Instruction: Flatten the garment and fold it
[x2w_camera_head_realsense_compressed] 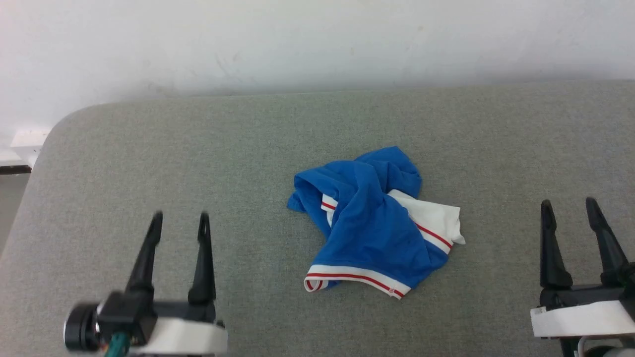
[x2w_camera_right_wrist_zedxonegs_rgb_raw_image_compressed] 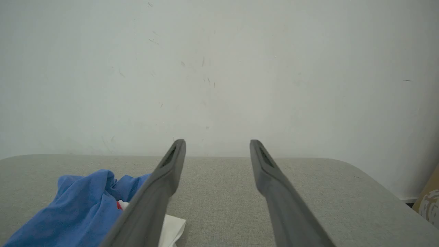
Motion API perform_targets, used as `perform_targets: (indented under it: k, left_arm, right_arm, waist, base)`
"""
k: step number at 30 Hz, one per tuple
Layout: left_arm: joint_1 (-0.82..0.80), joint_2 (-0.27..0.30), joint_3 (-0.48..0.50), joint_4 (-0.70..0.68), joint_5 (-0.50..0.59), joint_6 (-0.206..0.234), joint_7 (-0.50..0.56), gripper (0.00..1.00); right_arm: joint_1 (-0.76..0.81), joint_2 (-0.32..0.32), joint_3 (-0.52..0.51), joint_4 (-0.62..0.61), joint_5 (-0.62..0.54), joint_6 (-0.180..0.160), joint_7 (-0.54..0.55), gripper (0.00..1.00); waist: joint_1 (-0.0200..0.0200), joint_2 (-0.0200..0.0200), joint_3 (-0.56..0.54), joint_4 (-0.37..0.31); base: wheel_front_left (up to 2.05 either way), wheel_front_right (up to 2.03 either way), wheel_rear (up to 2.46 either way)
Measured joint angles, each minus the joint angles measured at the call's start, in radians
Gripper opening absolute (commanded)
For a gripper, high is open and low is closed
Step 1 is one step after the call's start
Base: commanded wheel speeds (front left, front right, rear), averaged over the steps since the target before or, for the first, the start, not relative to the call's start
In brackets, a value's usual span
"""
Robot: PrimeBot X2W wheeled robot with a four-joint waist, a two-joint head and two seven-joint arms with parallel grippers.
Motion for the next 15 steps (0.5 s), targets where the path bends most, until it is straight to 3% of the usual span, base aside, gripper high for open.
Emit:
perform_targets:
  k: [3,9,15]
  left_arm:
    - [0.088,-0.057,0.042,-0.012,0.018,-0.010,0.000,1.00]
    - [0.130,-0.120,0.102,-0.017,0.061,-0.082,0.000,1.00]
    - [0.127,-0.163,0.134,-0.015,0.107,-0.135,0.000,1.00]
  right_arm:
    - [0.015,0.000,0.003,0.014,0.008,0.000,0.000,1.00]
    - [0.015,0.000,-0.002,0.021,0.008,0.000,0.025,1.00]
    - [-0.101,0.000,0.025,0.010,-0.012,0.000,0.194,1.00]
  waist:
    - [-0.0001,0.0000,-0.008,0.002]
    - [-0.0001,0.0000,-0.008,0.017]
    - [0.0000,0.0000,0.012,0.028]
  base:
    - [0.00,0.00,0.00]
    - [0.00,0.00,0.00]
    - [0.00,0.00,0.00]
